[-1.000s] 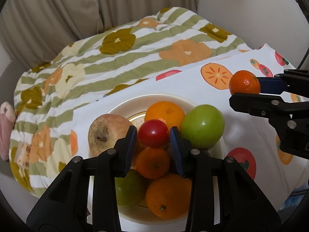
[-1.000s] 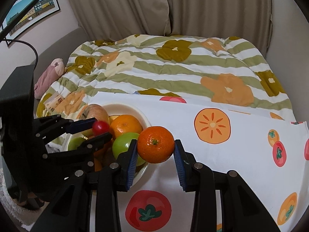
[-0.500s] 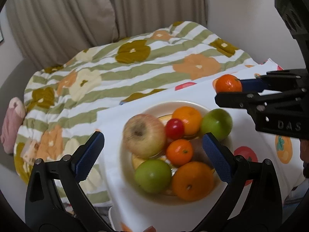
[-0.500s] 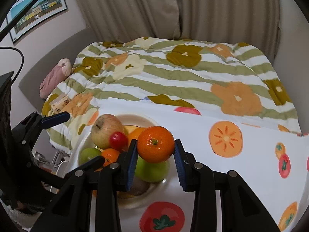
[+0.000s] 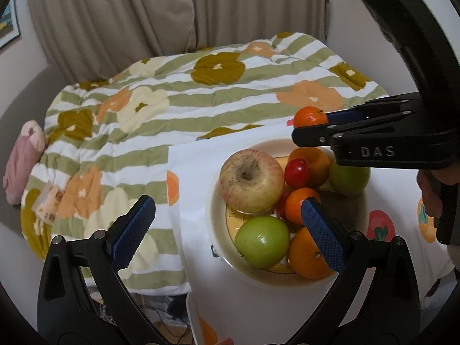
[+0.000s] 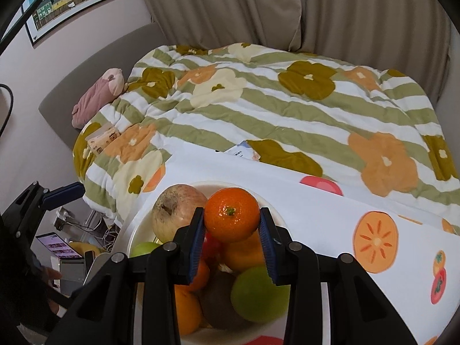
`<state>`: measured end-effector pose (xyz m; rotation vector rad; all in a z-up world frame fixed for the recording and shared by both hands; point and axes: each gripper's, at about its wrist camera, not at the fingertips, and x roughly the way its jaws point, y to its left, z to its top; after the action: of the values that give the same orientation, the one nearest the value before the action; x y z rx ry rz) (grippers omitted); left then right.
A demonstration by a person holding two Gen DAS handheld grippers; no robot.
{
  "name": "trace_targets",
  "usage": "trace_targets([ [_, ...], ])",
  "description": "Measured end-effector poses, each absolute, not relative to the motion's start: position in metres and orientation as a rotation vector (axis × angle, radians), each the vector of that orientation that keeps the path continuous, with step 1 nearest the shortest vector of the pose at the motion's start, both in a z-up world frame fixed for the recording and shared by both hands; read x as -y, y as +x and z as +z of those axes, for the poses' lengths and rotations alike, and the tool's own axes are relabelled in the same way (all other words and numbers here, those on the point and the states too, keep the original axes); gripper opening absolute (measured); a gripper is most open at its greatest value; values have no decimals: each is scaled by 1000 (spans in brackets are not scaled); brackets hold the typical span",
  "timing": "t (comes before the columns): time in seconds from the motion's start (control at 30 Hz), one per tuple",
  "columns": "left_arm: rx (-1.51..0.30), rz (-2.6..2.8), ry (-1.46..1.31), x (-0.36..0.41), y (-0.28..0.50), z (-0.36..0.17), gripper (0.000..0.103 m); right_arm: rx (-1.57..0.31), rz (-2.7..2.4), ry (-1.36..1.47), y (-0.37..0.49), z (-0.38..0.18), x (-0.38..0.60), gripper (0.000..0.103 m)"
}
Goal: Organize fruits
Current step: 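Release the tomato with the left tool while the right tool lowers the tangerine into the bowl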
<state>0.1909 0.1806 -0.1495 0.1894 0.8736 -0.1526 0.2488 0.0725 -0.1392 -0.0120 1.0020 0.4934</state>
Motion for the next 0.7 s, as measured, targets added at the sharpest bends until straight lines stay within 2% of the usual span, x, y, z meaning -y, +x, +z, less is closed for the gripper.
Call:
trace_targets([
  [0.4, -889, -165, 181, -187, 196, -156, 103, -1055, 493, 20, 267, -155, -80, 34],
  [0.47, -892, -165, 178, -187, 196, -157, 103, -1050, 500, 30, 267, -156, -80, 41],
  [0.53, -893, -166, 176, -189, 196, -157, 103, -1044, 509, 44, 267, -155, -80, 54],
  [0.7, -902, -167, 172, -189, 194, -155, 103, -1038, 506, 42, 265, -150, -80, 60],
])
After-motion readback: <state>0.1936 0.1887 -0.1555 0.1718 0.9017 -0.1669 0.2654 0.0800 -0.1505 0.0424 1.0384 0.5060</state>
